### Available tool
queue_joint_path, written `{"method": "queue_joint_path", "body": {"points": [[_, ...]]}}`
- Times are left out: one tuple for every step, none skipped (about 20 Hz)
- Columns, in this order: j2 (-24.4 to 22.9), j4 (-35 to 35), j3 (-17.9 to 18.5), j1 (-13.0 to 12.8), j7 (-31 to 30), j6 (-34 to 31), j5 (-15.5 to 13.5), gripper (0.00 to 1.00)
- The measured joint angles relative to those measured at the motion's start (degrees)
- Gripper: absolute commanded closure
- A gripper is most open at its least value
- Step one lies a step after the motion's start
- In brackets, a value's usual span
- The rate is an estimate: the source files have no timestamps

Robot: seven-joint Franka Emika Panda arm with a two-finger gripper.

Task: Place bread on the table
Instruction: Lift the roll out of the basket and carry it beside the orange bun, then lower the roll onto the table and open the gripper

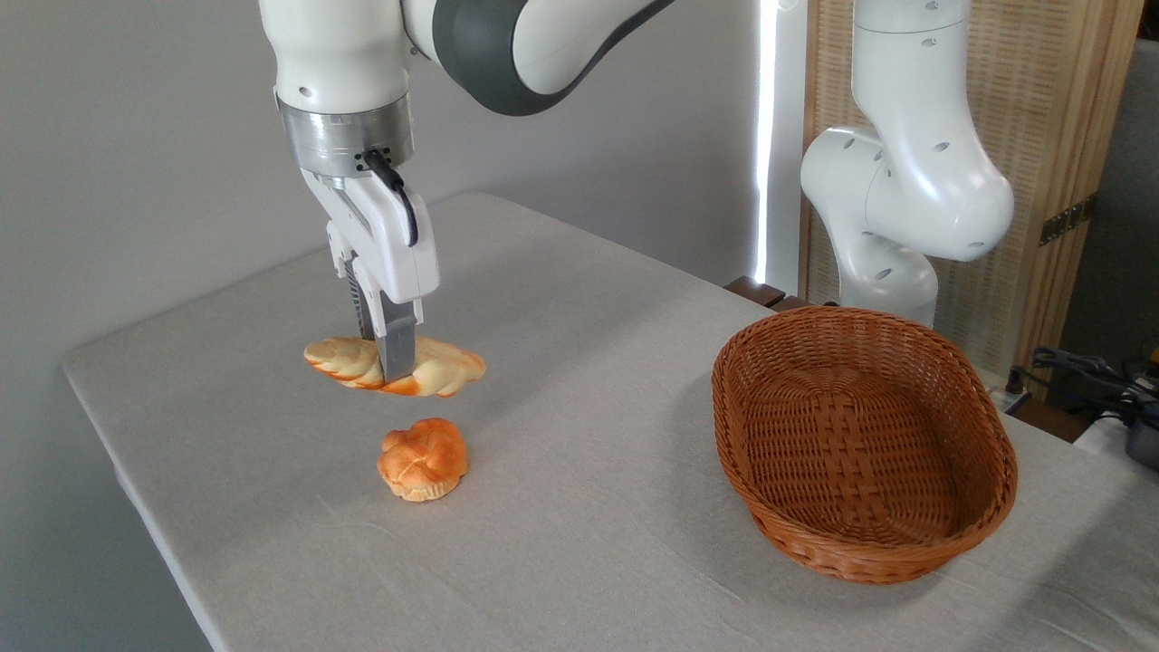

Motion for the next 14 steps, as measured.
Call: {"method": "queue_joint_path", "body": {"points": [[0.0,0.1,0.0,0.1,0.0,0.0,0.4,0.00],[0.0,0.1,0.0,0.1,0.0,-0.1,0.6,0.00],[0.0,0.1,0.0,0.2,0.0,-0.1,0.9,0.00],[0.0,0.1,0.0,0.2,0.0,-0.2,1.1,0.00],[0.0,0.1,0.0,0.2,0.0,-0.2,1.2,0.00],[0.0,0.1,0.0,0.1,0.0,-0.2,1.2,0.00],[0.0,0.1,0.0,0.1,0.0,-0.2,1.3,0.00],[0.0,0.1,0.0,0.1,0.0,-0.2,1.3,0.00],[0.0,0.1,0.0,0.1,0.0,-0.2,1.3,0.00],[0.0,0.1,0.0,0.1,0.0,-0.2,1.3,0.00],[0.0,0.1,-0.1,0.1,0.0,-0.2,1.3,0.00],[0.0,0.1,-0.1,0.1,0.0,-0.2,1.3,0.00],[-0.1,0.1,-0.1,0.1,0.0,-0.2,1.3,0.00],[-0.1,0.1,-0.1,0.1,0.0,-0.2,1.3,0.00]]}}
